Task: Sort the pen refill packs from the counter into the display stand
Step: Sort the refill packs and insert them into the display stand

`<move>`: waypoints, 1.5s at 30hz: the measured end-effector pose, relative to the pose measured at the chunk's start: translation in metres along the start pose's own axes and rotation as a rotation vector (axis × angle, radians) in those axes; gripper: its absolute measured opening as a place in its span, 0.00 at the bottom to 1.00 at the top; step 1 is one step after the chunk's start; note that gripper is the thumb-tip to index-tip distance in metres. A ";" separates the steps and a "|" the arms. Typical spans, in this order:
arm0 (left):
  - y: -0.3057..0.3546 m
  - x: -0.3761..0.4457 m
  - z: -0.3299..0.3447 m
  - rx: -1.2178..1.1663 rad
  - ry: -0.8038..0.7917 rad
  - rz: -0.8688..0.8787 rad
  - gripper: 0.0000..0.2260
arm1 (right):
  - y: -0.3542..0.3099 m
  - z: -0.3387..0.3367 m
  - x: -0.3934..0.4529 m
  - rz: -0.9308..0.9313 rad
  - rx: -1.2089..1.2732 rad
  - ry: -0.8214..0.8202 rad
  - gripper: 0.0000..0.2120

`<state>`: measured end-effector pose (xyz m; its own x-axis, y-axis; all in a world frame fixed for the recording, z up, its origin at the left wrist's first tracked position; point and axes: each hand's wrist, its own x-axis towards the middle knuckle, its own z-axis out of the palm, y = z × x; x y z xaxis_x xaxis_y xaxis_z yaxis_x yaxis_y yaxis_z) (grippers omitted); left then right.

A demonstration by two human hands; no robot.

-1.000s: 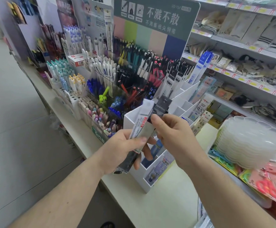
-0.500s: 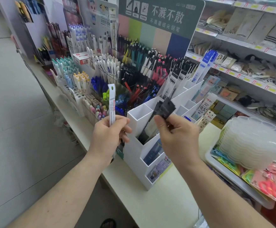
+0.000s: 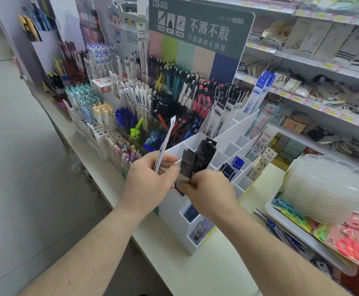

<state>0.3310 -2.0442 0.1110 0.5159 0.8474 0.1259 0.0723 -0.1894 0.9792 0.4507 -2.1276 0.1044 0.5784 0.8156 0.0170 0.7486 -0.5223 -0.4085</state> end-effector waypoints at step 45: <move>0.037 -0.008 0.085 -0.602 -0.995 -0.496 0.17 | 0.066 -0.101 -0.044 0.257 1.079 0.214 0.08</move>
<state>0.4017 -2.1001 0.1323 0.9810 -0.0259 -0.1924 0.1777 0.5179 0.8368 0.5075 -2.2230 0.1692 0.7964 0.6011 -0.0674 -0.0121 -0.0956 -0.9953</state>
